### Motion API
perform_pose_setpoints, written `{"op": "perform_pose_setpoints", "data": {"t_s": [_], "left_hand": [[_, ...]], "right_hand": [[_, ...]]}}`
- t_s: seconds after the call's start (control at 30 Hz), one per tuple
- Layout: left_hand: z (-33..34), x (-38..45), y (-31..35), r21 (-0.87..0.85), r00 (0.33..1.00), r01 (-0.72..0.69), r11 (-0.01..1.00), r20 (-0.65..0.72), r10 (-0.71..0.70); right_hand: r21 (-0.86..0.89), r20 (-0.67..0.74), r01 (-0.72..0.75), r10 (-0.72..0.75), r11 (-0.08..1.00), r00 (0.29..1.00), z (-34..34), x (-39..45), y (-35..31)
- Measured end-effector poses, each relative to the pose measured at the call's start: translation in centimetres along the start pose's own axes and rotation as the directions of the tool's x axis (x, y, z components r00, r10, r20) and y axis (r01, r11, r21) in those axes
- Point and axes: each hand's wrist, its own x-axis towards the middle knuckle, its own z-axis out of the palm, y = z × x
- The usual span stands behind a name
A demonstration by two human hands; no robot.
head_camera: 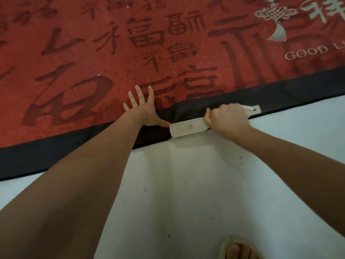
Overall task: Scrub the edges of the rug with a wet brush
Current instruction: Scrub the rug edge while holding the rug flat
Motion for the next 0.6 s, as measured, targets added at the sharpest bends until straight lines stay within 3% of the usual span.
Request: {"op": "perform_pose_setpoints", "data": {"t_s": [0.07, 0.13, 0.23, 0.3, 0.37, 0.47, 0.53, 0.6], "left_hand": [[-0.2, -0.1, 0.4, -0.029, 1.0, 0.03, 0.999, 0.004, -0.03], [-0.5, 0.2, 1.2, -0.103, 0.995, 0.014, 0.995, -0.094, -0.024], [-0.4, 1.8, 5.7, -0.101, 0.931, -0.206, 0.973, -0.328, 0.163], [0.4, 2.5, 8.9, -0.037, 0.929, -0.267, 0.963, -0.276, 0.247], [1.5, 3.3, 10.7, -0.024, 0.956, -0.226, 0.974, -0.197, 0.217], [2.1, 3.8, 10.4, -0.021, 0.959, -0.21, 0.977, -0.199, 0.202], [2.1, 3.6, 10.0, -0.012, 0.956, -0.223, 0.975, -0.2, 0.216], [2.2, 3.6, 10.1, 0.003, 0.955, -0.23, 0.973, -0.193, 0.226]], "right_hand": [[-0.004, -0.008, 0.012, -0.012, 1.0, 1.0, -0.1, -0.8, 2.9], [-0.014, -0.027, 0.04, -0.04, 0.999, 0.999, -0.3, -2.3, 6.3], [-0.006, -0.023, -0.096, 0.095, 0.995, 0.995, -0.1, -3.3, 8.9], [-0.035, -0.11, -0.041, 0.037, 0.999, 0.993, 0.2, -2.9, 7.4], [-0.07, -0.249, 0.018, -0.035, 0.997, 0.968, 1.0, -1.8, 4.1], [-0.032, -0.235, 0.088, -0.093, 0.996, 0.968, 1.7, -0.7, 2.6], [-0.068, -0.185, 0.106, -0.117, 0.992, 0.976, 2.1, -1.4, 5.9], [-0.04, -0.153, 0.047, -0.053, 0.998, 0.987, 2.5, -2.5, 9.9]]}}
